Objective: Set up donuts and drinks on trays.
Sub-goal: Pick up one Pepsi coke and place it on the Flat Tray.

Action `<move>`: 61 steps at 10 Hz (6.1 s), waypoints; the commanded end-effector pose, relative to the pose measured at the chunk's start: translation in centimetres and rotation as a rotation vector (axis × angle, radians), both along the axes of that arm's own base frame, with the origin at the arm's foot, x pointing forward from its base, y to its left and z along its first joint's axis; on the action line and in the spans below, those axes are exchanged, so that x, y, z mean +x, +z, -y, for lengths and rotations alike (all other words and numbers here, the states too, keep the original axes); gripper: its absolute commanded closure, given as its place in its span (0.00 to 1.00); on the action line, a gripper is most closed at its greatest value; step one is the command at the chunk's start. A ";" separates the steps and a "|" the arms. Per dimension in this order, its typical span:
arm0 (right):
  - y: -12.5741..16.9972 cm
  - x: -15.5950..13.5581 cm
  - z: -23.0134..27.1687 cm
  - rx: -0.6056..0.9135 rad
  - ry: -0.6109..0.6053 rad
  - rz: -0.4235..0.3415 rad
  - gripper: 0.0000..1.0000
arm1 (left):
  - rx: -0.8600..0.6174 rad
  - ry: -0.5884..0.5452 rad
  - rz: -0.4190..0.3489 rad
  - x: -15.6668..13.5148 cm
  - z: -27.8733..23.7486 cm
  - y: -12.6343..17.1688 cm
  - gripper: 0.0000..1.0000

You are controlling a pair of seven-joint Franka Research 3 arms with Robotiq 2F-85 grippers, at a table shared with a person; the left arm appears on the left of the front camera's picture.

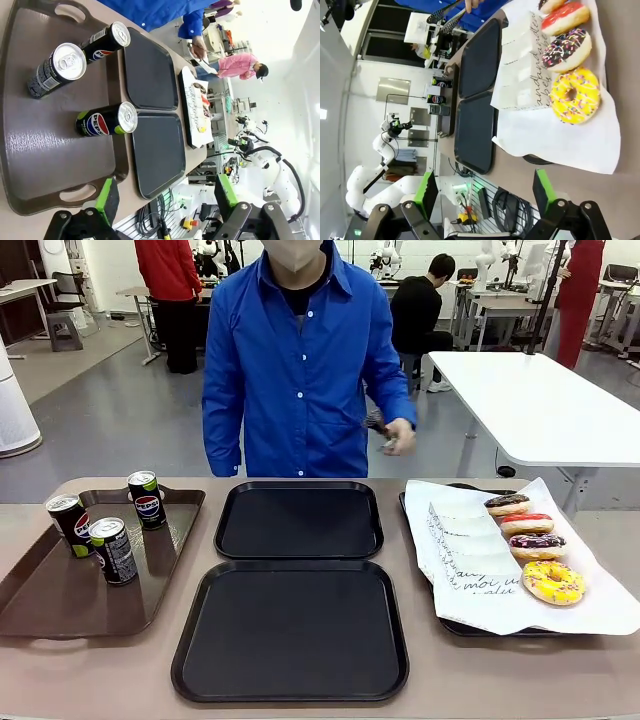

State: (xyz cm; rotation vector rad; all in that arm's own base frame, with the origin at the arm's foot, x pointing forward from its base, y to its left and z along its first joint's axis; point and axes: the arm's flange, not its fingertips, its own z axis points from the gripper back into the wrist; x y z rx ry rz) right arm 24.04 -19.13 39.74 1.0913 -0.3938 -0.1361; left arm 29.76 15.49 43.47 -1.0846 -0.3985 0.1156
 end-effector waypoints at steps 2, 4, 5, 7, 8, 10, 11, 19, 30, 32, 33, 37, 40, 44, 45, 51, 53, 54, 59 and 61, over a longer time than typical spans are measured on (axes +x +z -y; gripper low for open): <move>0.0 0.1 -0.3 0.024 0.020 0.012 0.00 | -0.015 -0.003 0.004 -0.1 0.1 -0.1 0.00; 0.0 0.1 -0.3 0.024 0.020 0.012 0.00 | -0.015 -0.003 0.004 -0.1 0.1 -0.1 0.00; 0.0 0.1 -0.3 0.024 0.020 0.012 0.00 | -0.015 -0.003 0.004 -0.1 0.1 -0.1 0.00; 0.0 0.1 -0.3 0.024 0.020 0.012 0.00 | -0.015 -0.003 0.004 -0.1 0.1 -0.1 0.00; 0.0 0.1 -0.3 0.024 0.020 0.012 0.00 | -0.015 -0.003 0.004 -0.1 0.1 -0.1 0.00; 0.0 0.1 -0.3 0.024 0.020 0.012 0.00 | -0.001 -0.003 -0.003 0.0 0.1 -0.1 0.00; 0.0 0.1 -0.3 0.024 0.020 0.012 0.00 | 0.073 0.016 0.002 2.0 1.6 0.7 0.00; 0.0 0.1 -0.3 0.024 0.020 0.012 0.00 | 0.860 -0.221 -0.002 6.5 18.1 4.9 0.00; 0.0 0.1 -0.3 0.024 0.020 0.012 0.00 | 0.990 -0.234 0.010 5.7 21.0 5.2 0.00; 0.0 0.1 -0.3 0.024 0.020 0.012 0.00 | 1.022 -0.157 0.039 5.7 21.3 5.7 0.00; 0.0 0.1 -0.3 0.024 0.020 0.012 0.00 | 1.062 -0.106 0.005 5.9 21.5 5.5 0.00; 0.0 0.1 -0.3 0.024 0.020 0.012 0.00 | 1.177 -0.002 -0.143 6.8 22.7 3.1 0.00; 0.0 0.1 -0.3 0.024 0.020 0.012 0.00 | 1.140 0.009 -0.219 7.5 23.5 1.7 0.00; 0.0 0.1 -0.3 0.024 0.020 0.012 0.00 | 1.144 0.055 -0.225 8.7 24.0 0.1 0.00; 0.0 0.1 -0.3 0.024 0.020 0.012 0.00 | 1.128 0.054 -0.228 9.0 24.5 -0.4 0.00; 0.0 0.1 -0.3 0.024 0.020 0.012 0.00 | 1.122 0.074 -0.241 11.3 25.0 -2.6 0.00; 0.0 0.1 -0.3 0.024 0.020 0.012 0.00 | 1.125 0.074 -0.238 12.0 24.9 -3.1 0.00; 0.0 0.1 -0.3 0.024 0.020 0.012 0.00 | 1.125 0.071 -0.246 12.2 24.7 -3.6 0.00; 0.0 0.1 -0.3 0.024 0.020 0.012 0.00 | 1.152 0.049 -0.266 12.0 24.3 -4.5 0.17; 0.0 0.1 -0.3 0.024 0.020 0.012 0.00 | 1.153 0.048 -0.261 12.0 24.2 -4.5 0.35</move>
